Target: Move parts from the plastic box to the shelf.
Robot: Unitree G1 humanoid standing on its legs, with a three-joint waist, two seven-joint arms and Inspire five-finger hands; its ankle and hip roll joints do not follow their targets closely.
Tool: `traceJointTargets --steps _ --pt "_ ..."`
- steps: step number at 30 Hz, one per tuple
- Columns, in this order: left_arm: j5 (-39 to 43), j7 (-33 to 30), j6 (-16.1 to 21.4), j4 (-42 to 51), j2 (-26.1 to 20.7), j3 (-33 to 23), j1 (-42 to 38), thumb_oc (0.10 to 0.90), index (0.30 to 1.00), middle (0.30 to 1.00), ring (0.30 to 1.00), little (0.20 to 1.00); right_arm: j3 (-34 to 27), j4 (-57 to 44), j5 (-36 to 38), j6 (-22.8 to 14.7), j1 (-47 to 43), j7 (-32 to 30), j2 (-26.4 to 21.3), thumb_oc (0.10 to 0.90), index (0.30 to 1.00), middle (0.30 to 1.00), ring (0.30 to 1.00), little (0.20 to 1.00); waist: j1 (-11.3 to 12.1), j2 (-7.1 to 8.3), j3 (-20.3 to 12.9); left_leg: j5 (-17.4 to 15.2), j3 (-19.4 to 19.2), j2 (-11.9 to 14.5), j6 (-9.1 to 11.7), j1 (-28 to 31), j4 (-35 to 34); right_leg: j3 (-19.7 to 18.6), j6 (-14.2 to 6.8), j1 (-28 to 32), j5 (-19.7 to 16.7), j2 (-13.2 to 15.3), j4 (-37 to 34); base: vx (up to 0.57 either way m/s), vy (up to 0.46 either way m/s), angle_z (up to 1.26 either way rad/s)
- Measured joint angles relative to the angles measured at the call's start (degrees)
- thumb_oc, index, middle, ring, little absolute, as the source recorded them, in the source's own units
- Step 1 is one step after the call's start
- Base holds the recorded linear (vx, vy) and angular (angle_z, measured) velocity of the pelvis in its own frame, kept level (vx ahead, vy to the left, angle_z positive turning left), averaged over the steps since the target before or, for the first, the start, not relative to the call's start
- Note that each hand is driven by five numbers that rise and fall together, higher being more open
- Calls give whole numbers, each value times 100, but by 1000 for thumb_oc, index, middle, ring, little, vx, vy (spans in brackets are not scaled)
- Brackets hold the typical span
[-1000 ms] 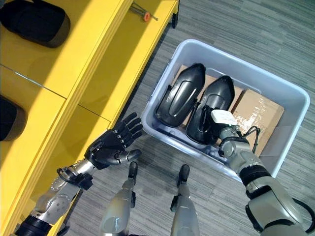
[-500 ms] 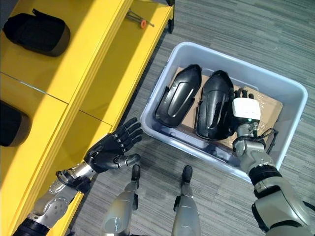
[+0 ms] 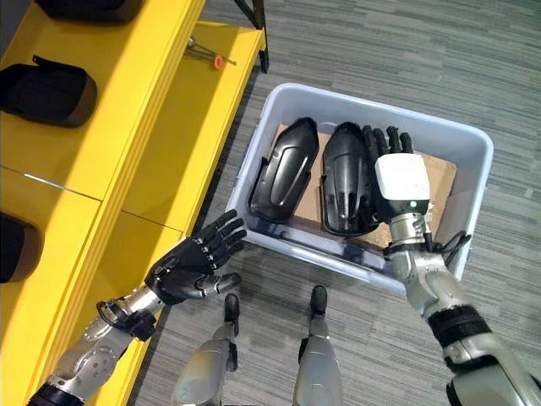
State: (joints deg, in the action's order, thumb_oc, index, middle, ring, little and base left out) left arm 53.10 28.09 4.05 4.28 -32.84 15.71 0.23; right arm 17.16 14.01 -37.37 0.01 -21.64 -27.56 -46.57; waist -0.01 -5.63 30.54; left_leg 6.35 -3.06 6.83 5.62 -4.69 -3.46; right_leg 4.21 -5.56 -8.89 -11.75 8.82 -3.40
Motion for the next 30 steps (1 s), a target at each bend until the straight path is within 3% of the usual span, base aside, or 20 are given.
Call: traceJointTargets --steps 5,13,17,19,20,23,27,30 --pt "-49 -20 28 95 2 -9 53 900 1000 1000 1000 1000 -228 -469 -86 -172 479 400 81 900 1000 1000 1000 1000 -169 6 -3 -25 -99 3 -2 16 1 -70 -13 -11 -9 -5 -49 -19 22 -8" --pt "-386 -30 284 77 -8 -11 -56 900 1000 1000 1000 1000 25 296 -257 -154 551 780 78 900 1000 1000 1000 1000 -216 8 -4 -21 -139 4 2 -34 1 -130 -29 -52 -91 -13 -141 -59 -15 -3" --pt "524 -40 189 17 106 -26 -80 900 1000 1000 1000 1000 472 716 -723 -89 233 769 40 900 1000 1000 1000 1000 -206 8 -4 -22 -146 7 3 -41 -1 -135 -29 -68 -91 -17 -143 -52 -35 -2" --pt "362 -107 227 -78 168 -14 -203 900 1000 1000 1000 1000 786 1076 -765 -79 -46 748 44 900 1000 1000 1000 1000 -158 6 -4 -18 -143 6 7 -58 2 -133 -29 -81 -92 -16 -143 -51 -35 2" --pt "-86 -148 263 -172 167 -13 -328 900 1000 1000 1000 1000 923 1364 -768 -104 -269 751 50 900 1000 1000 1000 1000 -126 3 -5 -8 -128 6 19 -109 6 -123 -26 -116 -99 -14 -144 -43 -2 4" --pt "-442 -156 266 -185 -21 -21 -303 900 1000 1000 1000 1000 913 1356 -764 -94 -464 665 10 900 1000 1000 1000 1000 -66 -6 -1 22 -131 -7 23 -270 2 -129 -16 -285 -136 -6 -144 -37 71 0" --pt "-395 -155 231 -205 -95 -29 -27 900 1000 1000 1000 1000 908 1385 -929 40 -504 454 -181 900 1000 1000 1000 1000 21 -200 9 32 -140 -45 34 -281 -1 -124 -30 -296 -132 32 -144 -11 63 0" --pt "-396 -88 231 -204 -97 -81 52 900 1000 1000 1000 1000 915 1634 -988 10 -653 341 -186 900 1000 1000 1000 1000 51 -232 -12 32 -133 -54 31 -285 -1 -111 -37 -298 -126 44 -144 -14 34 2"
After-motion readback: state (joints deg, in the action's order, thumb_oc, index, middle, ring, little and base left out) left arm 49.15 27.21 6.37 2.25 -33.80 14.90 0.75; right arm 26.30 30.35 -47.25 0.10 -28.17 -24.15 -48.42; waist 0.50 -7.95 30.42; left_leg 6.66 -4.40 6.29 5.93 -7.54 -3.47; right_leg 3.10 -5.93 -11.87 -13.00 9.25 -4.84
